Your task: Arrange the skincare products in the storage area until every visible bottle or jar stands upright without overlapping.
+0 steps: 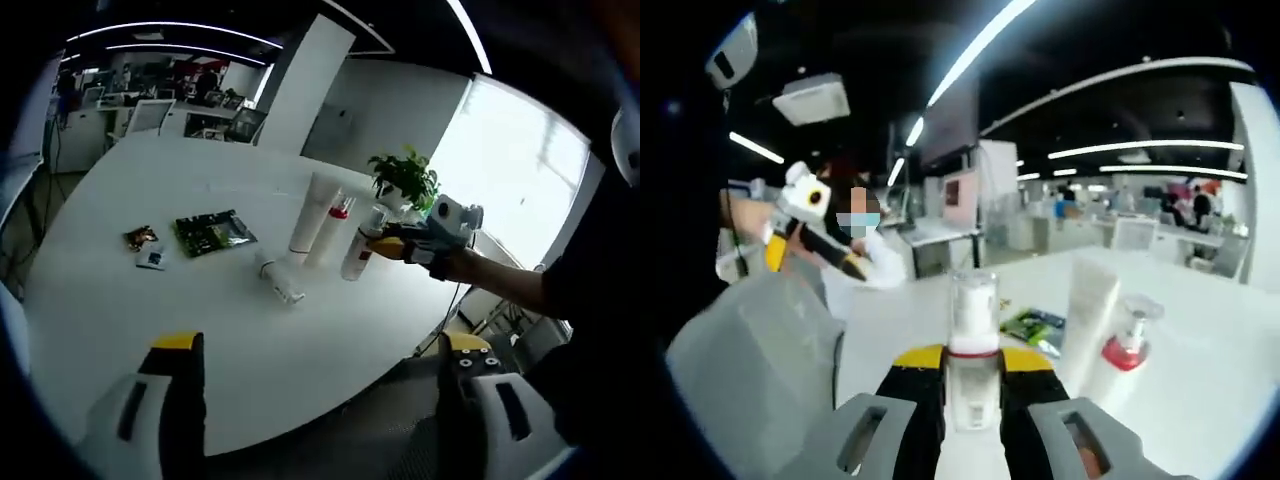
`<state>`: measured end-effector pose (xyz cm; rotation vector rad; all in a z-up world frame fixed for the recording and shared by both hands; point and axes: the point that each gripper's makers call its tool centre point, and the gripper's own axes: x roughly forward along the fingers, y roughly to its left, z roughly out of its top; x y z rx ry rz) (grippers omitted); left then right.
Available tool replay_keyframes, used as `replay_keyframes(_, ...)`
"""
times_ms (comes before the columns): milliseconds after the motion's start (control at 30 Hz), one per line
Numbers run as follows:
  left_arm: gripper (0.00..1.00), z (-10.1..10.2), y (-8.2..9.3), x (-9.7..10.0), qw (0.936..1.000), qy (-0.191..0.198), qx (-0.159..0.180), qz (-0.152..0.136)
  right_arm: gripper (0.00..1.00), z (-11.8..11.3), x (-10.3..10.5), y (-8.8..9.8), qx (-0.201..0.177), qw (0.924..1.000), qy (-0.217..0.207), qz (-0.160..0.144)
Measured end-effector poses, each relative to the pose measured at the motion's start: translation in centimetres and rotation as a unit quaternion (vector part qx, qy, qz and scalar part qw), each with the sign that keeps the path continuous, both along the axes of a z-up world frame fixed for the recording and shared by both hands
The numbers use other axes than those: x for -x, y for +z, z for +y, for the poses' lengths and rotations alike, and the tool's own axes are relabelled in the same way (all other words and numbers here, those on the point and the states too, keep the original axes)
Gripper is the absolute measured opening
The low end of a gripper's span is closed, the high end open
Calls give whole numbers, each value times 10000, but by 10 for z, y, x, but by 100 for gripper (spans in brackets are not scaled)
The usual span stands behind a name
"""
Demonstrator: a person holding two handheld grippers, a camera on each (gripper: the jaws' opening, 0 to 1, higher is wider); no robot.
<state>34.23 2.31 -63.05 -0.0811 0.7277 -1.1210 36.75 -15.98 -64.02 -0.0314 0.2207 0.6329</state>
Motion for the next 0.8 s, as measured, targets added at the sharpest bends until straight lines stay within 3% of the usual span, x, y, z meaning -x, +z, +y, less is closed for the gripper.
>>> replay_keyframes(267, 89, -3, -16, -8, 9997, 182, -104, 132, 10, -9, -26, -26, 5, 9999, 77, -150)
replay_keyframes(567, 90, -6, -34, -28, 9993, 312, -157, 132, 10, -14, -35, -55, -11, 9996, 228, -172)
replay_keyframes(800, 90, -3, -58, -33, 9982, 449, -286, 276, 10, -16, -42, -59, -44, 9991, 291, -315)
